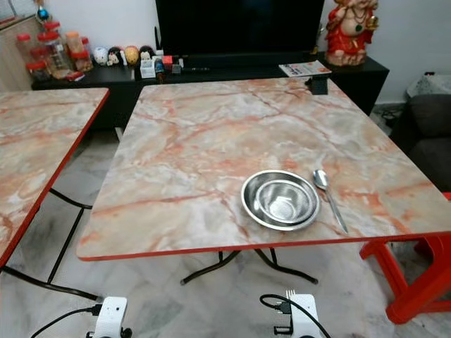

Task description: Setting the table

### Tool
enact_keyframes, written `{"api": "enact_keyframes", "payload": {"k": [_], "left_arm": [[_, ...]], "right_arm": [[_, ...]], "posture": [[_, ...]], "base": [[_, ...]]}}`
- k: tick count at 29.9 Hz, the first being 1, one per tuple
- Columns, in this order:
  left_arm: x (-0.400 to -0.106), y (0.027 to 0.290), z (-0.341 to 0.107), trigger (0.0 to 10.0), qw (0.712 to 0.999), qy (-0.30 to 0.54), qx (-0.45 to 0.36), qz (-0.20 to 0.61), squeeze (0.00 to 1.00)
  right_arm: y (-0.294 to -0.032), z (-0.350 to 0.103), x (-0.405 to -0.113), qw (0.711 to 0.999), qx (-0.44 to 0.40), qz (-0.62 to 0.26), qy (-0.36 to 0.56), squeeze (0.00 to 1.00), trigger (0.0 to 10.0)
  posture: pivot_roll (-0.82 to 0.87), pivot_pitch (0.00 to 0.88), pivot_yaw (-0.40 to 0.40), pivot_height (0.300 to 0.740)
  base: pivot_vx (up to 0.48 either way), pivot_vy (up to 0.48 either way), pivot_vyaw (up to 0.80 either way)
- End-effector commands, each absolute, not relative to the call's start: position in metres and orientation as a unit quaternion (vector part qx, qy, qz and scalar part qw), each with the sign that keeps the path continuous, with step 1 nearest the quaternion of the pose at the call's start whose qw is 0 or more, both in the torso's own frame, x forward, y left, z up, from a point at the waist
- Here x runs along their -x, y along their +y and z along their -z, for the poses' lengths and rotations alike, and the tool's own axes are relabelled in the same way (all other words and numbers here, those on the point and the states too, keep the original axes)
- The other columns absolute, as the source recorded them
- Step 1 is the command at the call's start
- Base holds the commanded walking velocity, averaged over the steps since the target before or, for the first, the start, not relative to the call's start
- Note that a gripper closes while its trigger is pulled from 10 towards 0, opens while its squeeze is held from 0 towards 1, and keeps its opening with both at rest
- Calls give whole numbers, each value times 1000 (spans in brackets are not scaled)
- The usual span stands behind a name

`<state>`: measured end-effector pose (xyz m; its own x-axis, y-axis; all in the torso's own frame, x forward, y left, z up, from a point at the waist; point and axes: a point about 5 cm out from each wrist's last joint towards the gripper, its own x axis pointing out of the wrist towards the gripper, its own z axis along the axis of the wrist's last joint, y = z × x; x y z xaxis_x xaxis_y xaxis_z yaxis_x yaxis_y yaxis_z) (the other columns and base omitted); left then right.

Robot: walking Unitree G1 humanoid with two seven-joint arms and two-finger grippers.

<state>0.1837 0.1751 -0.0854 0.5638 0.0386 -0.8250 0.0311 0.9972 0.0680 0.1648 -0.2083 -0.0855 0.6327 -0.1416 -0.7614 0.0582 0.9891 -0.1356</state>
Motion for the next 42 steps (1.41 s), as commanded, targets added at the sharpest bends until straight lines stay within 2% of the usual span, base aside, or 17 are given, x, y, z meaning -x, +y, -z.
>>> {"api": "enact_keyframes", "payload": {"k": [1,32,42], "left_arm": [[-184,176,86,10000,880,473,-47,4,0],[-182,177,86,10000,879,475,-47,1,0],[-181,178,87,10000,878,475,-53,0,0]], "right_arm": [[-208,85,-167,904,43,55,422,0,10000],[-210,84,-168,906,43,63,417,0,10000],[-209,81,-171,916,34,70,394,0,10000]], "posture": [[-73,0,-2,725],[-75,0,-6,725],[-95,0,11,725]], "base": [[0,-315,0],[0,-319,0],[0,0,0]]}}
